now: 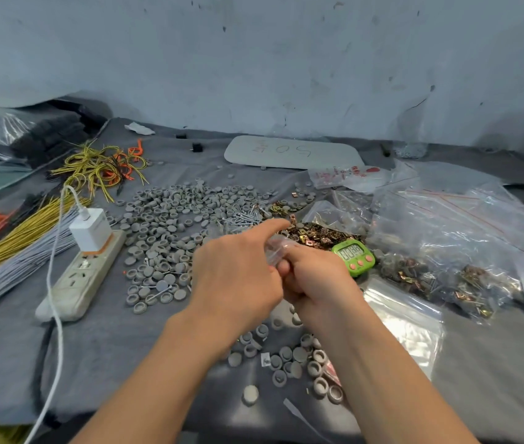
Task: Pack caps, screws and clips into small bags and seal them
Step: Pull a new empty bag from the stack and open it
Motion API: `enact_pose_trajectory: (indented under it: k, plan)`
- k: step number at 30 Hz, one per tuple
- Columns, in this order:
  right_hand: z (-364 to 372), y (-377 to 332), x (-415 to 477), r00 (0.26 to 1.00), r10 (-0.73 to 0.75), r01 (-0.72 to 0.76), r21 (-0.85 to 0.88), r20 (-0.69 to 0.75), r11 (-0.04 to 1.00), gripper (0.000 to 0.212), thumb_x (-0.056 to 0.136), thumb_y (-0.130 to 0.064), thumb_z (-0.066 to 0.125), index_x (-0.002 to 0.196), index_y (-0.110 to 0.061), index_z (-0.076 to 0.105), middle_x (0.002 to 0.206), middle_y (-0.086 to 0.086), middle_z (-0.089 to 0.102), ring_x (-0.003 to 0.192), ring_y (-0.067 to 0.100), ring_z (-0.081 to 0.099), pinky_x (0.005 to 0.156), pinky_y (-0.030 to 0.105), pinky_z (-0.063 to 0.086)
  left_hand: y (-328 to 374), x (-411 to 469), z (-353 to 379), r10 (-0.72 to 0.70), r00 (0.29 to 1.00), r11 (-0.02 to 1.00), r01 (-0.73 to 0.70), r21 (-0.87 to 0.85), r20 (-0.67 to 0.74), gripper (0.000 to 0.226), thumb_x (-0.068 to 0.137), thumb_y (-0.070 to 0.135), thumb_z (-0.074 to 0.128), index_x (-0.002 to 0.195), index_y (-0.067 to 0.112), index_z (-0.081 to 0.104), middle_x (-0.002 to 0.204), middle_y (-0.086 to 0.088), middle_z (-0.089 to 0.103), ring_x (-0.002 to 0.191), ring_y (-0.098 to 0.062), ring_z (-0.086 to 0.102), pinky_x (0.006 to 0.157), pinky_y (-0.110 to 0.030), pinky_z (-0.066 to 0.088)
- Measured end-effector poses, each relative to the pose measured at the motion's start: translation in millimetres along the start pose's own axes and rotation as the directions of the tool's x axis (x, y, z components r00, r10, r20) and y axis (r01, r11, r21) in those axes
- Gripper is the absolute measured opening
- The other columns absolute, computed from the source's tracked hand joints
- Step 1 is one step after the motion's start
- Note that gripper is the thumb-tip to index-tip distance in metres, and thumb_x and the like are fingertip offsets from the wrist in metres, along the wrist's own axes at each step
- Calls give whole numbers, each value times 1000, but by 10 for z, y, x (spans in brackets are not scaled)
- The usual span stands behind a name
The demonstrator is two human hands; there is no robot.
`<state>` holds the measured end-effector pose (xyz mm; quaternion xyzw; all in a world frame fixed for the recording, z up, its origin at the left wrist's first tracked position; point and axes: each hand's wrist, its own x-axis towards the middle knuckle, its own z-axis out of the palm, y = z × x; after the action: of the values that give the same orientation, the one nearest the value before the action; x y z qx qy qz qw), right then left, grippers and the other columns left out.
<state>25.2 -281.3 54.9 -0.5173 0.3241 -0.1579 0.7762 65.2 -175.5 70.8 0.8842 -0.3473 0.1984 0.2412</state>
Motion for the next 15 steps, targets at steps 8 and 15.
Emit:
enact_pose_trajectory:
  k: [8,15]
  plan:
    - [-59,28,-24,960,-36,-90,424,279,901,37,92,18,51,81,-5,78,61,6,67,44,7,59,40,17,45,198,-40,9,26,994,996,-17,85,-104,84,56,11,79,136,33,64,64,6,64,55,-20,52,61,-26,32]
    - [-6,118,-11,940,-120,17,307,320,952,40,87,14,56,63,-10,76,75,11,66,73,22,64,66,30,54,218,-88,23,157,966,984,-171,-49,-203,69,60,4,51,121,27,73,83,8,65,79,-21,53,74,-33,33]
